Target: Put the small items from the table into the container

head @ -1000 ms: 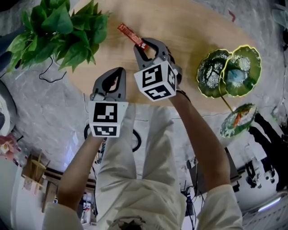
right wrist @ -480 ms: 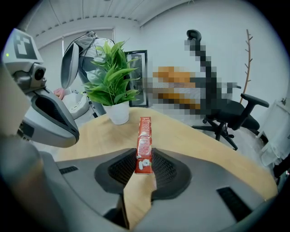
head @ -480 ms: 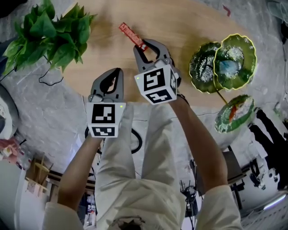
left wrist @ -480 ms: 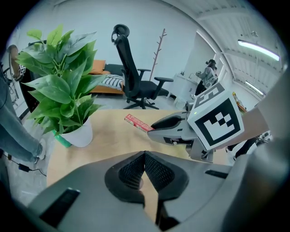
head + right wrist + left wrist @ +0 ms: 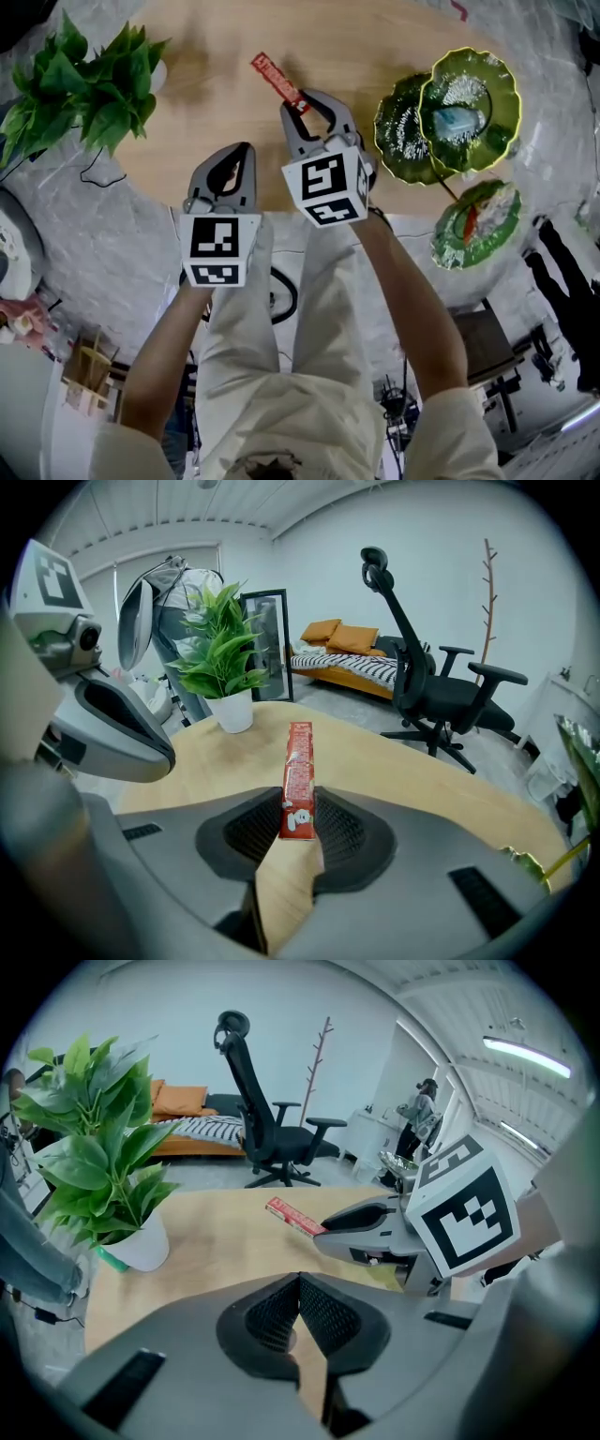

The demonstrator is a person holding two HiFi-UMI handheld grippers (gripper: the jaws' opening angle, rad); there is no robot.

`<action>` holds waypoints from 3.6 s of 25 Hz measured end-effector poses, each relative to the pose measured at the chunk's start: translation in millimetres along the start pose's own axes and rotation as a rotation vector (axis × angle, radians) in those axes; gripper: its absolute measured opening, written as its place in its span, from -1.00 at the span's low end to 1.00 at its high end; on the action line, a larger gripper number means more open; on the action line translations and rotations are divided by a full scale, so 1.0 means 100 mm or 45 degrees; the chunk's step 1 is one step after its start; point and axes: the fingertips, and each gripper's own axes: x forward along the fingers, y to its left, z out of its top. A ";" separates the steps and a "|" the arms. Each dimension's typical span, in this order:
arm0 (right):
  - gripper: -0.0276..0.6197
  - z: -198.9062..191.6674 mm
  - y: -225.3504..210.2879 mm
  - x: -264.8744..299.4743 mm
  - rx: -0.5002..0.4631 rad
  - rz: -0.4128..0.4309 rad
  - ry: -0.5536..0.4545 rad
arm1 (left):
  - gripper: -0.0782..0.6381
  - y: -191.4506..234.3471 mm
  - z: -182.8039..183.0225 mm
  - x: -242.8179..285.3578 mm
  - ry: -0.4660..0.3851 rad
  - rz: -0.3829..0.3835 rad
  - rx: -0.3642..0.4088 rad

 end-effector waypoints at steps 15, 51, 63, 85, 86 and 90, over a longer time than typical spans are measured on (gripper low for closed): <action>-0.60 -0.38 -0.30 -0.44 0.136 -0.104 -0.028 | -0.76 -0.45 0.07 0.19 0.019 -0.044 0.065; -0.60 -1.29 -0.88 -1.14 0.436 -0.424 -0.008 | -0.76 -1.28 0.11 0.49 0.066 -0.144 0.226; -0.59 -1.55 -1.00 -1.28 0.486 -0.500 0.006 | -0.76 -1.42 0.06 0.53 0.081 -0.159 0.245; -0.59 -1.68 -1.00 -1.37 0.459 -0.544 0.025 | -0.76 -1.54 0.06 0.53 0.085 -0.170 0.253; -0.59 -1.67 -0.98 -1.37 0.460 -0.543 0.024 | -0.76 -1.53 0.06 0.52 0.083 -0.170 0.253; -0.59 -1.65 -0.93 -1.37 0.456 -0.538 0.018 | -0.76 -1.52 0.06 0.50 0.077 -0.167 0.252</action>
